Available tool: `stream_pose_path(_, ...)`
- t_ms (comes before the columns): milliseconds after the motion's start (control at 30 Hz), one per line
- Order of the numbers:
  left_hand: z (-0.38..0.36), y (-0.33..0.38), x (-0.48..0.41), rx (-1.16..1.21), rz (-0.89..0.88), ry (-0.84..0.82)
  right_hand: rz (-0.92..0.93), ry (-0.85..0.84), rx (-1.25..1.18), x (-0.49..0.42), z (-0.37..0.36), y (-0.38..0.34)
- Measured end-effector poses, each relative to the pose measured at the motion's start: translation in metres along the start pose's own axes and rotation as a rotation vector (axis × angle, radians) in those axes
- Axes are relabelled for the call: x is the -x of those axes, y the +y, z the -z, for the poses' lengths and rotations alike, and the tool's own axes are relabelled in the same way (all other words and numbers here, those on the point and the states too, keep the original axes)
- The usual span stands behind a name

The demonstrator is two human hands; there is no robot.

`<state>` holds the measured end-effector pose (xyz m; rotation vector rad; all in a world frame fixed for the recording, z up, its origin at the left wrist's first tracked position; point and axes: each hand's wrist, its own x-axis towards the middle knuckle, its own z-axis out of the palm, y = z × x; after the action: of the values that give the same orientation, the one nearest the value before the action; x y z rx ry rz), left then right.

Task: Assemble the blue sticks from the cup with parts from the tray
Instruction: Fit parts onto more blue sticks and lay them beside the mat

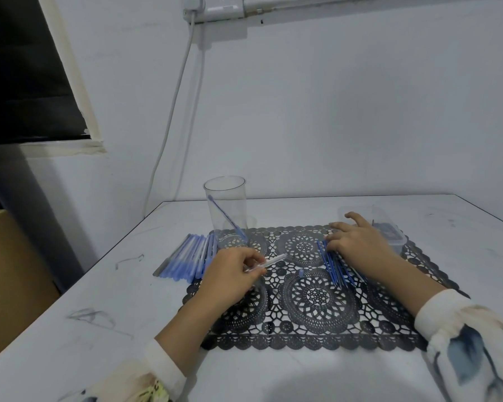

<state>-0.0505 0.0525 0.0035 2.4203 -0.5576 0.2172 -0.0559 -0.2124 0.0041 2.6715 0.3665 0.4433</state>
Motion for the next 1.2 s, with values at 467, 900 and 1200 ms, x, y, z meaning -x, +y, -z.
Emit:
stream_pose_path(467, -0.001, -0.002, -0.001, 0.014, 0.016, -0.014, -0.201, 0.478, -0.447, -0.005, 0.001, 0.013)
stream_pose_path(900, 0.001, 0.000, -0.001, -0.005, -0.010, -0.010, -0.680, -0.202, -0.515, -0.016, 0.018, 0.058)
stream_pose_path(1200, 0.002, 0.001, -0.001, -0.016, -0.003, -0.010, -0.712, -0.299, -0.457, -0.028, 0.008, 0.052)
